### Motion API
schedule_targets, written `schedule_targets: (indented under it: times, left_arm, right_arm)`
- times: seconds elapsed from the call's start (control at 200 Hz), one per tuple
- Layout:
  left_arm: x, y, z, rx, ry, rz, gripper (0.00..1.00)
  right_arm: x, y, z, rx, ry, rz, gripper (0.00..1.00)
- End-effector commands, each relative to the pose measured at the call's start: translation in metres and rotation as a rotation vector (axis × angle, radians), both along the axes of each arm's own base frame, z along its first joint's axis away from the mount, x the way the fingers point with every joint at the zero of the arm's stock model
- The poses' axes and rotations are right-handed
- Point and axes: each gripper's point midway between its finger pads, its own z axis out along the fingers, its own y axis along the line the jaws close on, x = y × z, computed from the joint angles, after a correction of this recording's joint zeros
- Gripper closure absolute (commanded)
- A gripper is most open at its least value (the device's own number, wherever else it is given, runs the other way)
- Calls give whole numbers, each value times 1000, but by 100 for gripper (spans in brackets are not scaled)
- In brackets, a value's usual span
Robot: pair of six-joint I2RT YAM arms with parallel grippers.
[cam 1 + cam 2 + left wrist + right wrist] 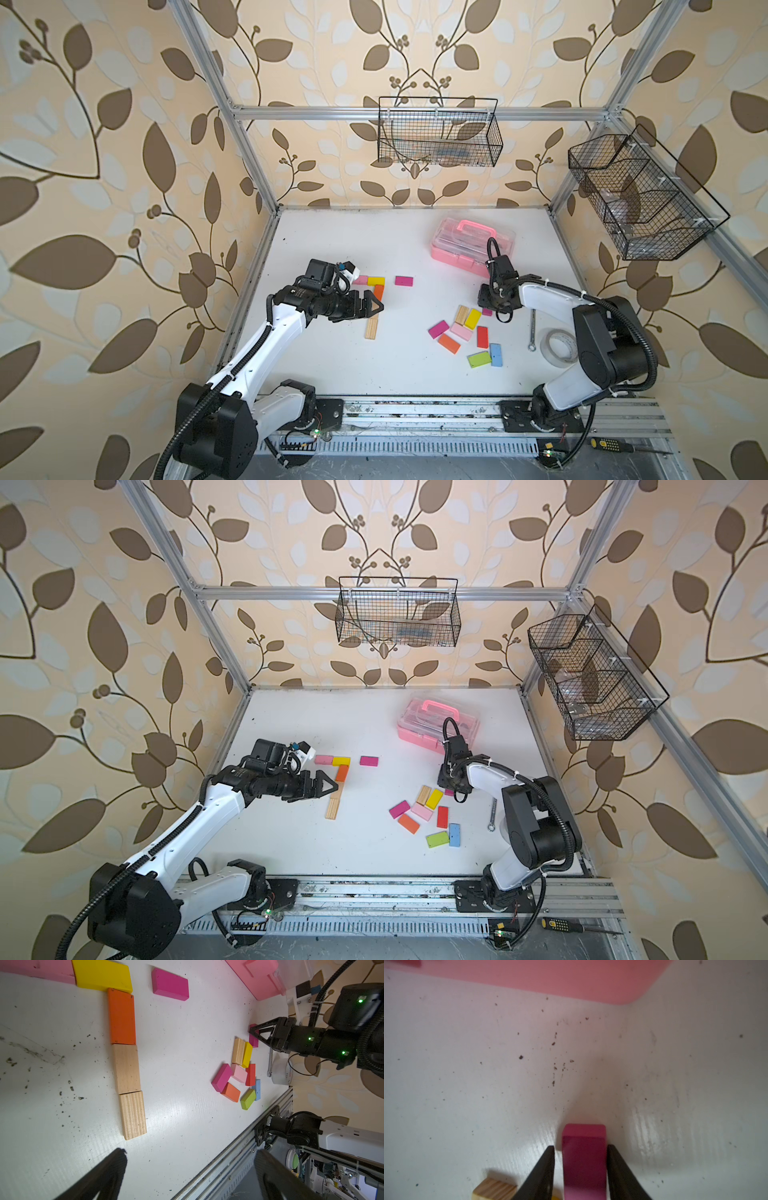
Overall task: Assemble the number 7 with building blocks
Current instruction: Pick up the building block from the center of the board, then assemble the building block at the center of the board.
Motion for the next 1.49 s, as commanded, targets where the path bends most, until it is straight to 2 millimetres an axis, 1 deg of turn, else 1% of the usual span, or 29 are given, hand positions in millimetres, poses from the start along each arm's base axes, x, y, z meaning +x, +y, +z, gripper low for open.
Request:
schedule_targets:
  times: [0.0,0.06,0.15,0.21,0.33,0.385,0.42,0.495,0.58,0.7,0.8,0.86,0.905,1.0,1.065,1.075,1.09,1.115,1.19,1.235,1.33,1.4,1.49]
  left_arm:
    - [0,-1,10,1,-36,-12,1]
    - [0,-1,10,0,-36,-12,1]
    - [0,-1,11,-1,-38,-12,1]
    - [0,-1,11,-2,-40,-13,1]
    - [0,-1,12,-3,-43,-15,1]
    - [0,-1,13,-4,-45,-14,1]
    - [0,-1,13,-4,-46,-14,1]
    - [0,-1,14,-5,-50,-14,1]
    - [1,-1,19,-6,-66,-14,1]
    - [1,0,26,-6,-100,-13,1]
    - [0,2,30,-2,-123,-10,1]
    - [0,2,32,0,-131,-9,1]
    - [-1,3,33,0,-136,-8,1]
    - [-1,3,34,0,-144,-7,1]
    - [-1,3,35,-1,-149,-8,1]
    - [-1,3,35,-1,-150,-9,1]
    - [-1,3,36,-2,-151,-9,1]
    - [-2,3,36,-3,-153,-9,1]
    - [-2,3,36,-3,-157,-10,1]
    - [-2,3,38,-6,-163,-12,1]
    - [-2,2,39,-8,-171,-13,1]
    - [-2,3,39,-7,-176,-11,1]
    - [-2,4,39,0,-182,-5,1]
  right_arm:
    - [-14,-5,-17,-30,68,0,64]
    - [-14,-5,-17,-31,68,2,71]
    - [-14,-8,-14,-47,67,5,73]
    - [-14,-10,-11,-62,64,8,78]
    - [-12,-14,-1,-84,48,12,79]
    - [-8,-13,11,-94,18,20,79]
    - [-4,-13,23,-103,-9,33,79]
    - [6,-8,55,-143,-89,77,79]
    - [19,9,99,-175,-201,194,80]
    - [33,48,160,-197,-363,418,81]
    - [39,84,204,-179,-514,616,81]
    - [40,101,226,-221,-613,737,82]
    - [39,116,238,-243,-683,845,83]
    - [38,141,257,-320,-782,1019,87]
    - [32,160,258,-328,-786,1193,86]
    - [32,161,253,-331,-769,1213,86]
    - [34,165,261,-341,-781,1229,86]
    - [37,168,262,-355,-771,1259,87]
    - [36,180,252,-368,-690,1397,88]
    - [36,185,243,-378,-638,1468,88]
    - [34,193,216,-413,-529,1612,88]
    - [34,199,190,-449,-441,1711,88]
    - [36,202,161,-461,-333,1788,88]
